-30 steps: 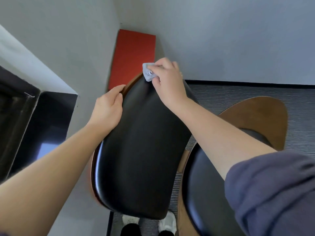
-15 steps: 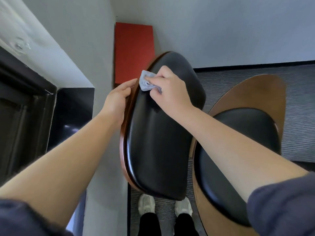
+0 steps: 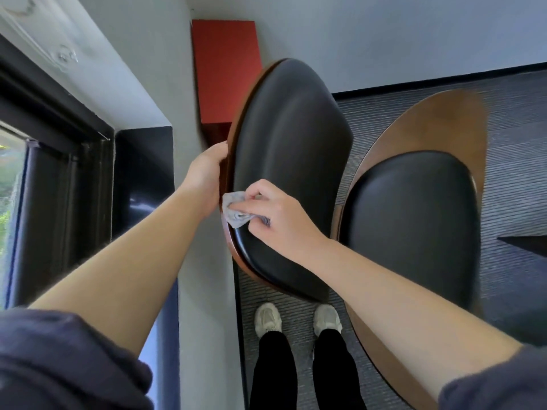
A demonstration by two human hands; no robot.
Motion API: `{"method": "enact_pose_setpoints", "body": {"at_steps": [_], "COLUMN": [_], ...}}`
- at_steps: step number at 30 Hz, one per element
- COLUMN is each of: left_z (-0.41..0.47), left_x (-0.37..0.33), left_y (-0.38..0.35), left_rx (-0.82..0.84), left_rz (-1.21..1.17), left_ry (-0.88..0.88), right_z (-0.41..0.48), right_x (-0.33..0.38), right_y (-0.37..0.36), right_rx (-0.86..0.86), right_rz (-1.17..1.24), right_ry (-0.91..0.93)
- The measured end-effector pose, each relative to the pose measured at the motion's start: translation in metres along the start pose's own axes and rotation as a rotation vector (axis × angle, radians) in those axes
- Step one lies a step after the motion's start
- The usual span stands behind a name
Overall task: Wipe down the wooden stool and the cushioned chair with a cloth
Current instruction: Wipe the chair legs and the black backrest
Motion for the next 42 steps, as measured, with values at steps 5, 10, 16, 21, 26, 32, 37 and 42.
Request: {"method": "enact_pose_setpoints", "body": {"at_steps": [5,10,16,21,26,32,37,42], "left_z": [-0.009,-0.016,-0.015,-0.027,-0.038,-0.038,-0.038,-0.038], "left_x": [0.012,0.022,0.026,0.033,0.050,0.051,0.050,0.051], "left_y": [-0.004,-0.009,-0.012,-0.024,-0.027,-0.030,-0.032,-0.032], "left_rx": [-0.163,-0.344,-0.521,-0.611,-0.642,-0.677,-0.703,-0.722], "left_rz": [0.512,0.582,0.732,0.970,1.150,1.239,1.248,1.261], "left_ry": [-0.355,-0.464,-0.586,-0.712,-0.853,-0.845,-0.829,-0.834], "right_z": [-0.045,-0.109,-0.124,-0.137,-0.138,-0.181,-0.213,-0.237], "right_x": [-0.006,-0.037,-0.026,-0.043,-0.056,-0.106,-0.169,-0.212], "right_y": [-0.001,0.003,-0.013,-0.013,-0.022,-0.034,-0.043,-0.052], "right_rx": [0.050,0.064,-0.248,-0.418,-0.483,-0.517,-0.475,-0.505], "right_rz": [0.028,0.044,0.342,0.295,0.292,0.163,0.017,-0.009], "right_ry": [0.008,-0.177,-0.609,-0.821,-0.898,-1.071,-1.329,-1.518]}}
Point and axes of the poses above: each hand's wrist, its own z-axis towards the middle knuckle, its own y-axis out of the back of the hand, x = y × z, the point moved 3 cm from there along z, towards the middle knuckle, and after that the axes turned 13 degrees about -x, right-handed, at the moved point
